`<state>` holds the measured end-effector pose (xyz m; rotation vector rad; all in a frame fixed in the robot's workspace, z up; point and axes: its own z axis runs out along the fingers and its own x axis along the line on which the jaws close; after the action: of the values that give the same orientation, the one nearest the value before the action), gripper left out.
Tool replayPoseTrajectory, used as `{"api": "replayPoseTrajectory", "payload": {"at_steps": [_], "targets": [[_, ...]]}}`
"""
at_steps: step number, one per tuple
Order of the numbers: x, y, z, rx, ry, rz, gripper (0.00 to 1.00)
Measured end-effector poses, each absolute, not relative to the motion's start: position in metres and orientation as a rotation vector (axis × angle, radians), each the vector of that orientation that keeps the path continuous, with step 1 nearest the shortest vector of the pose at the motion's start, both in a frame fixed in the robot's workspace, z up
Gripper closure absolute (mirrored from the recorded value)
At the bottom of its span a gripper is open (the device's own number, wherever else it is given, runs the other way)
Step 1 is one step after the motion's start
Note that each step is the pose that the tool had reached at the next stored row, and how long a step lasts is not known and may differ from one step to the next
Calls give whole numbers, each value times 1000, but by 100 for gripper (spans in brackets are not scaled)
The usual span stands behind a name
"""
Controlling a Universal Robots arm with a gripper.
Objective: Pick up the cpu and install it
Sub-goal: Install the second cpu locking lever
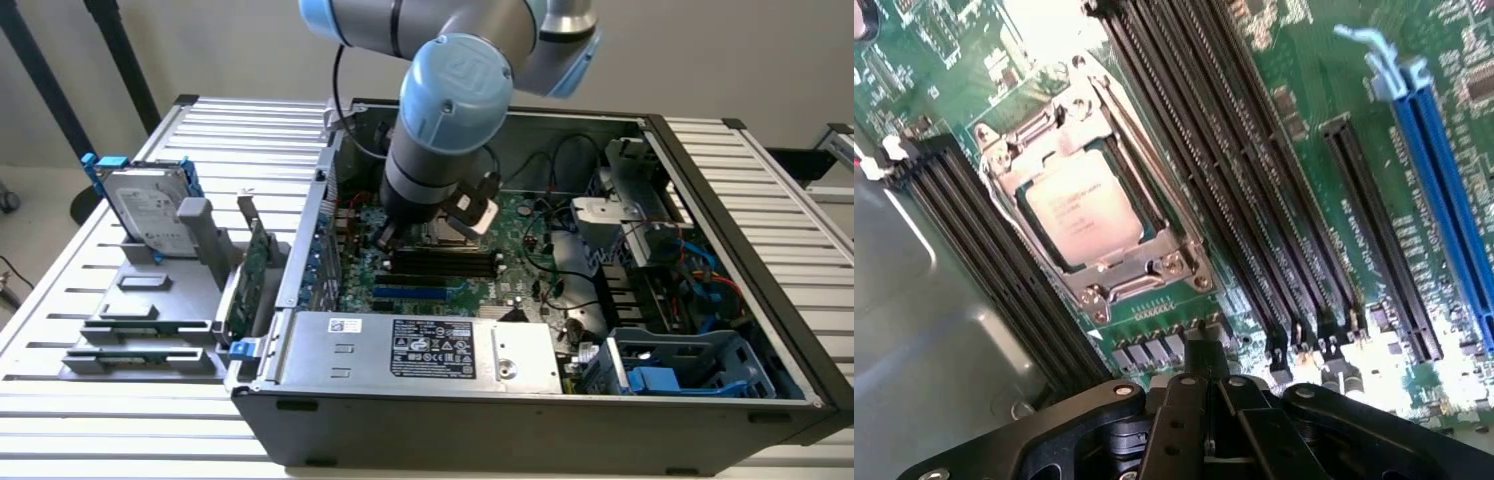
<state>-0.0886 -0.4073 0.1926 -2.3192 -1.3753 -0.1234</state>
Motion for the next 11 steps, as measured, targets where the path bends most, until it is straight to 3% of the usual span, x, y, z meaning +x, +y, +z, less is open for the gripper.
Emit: {"api": "replayPoseTrajectory", "payload": {"at_steps": [11], "targets": [[-94,-403,193,-2316,-1380,-122,89]]}}
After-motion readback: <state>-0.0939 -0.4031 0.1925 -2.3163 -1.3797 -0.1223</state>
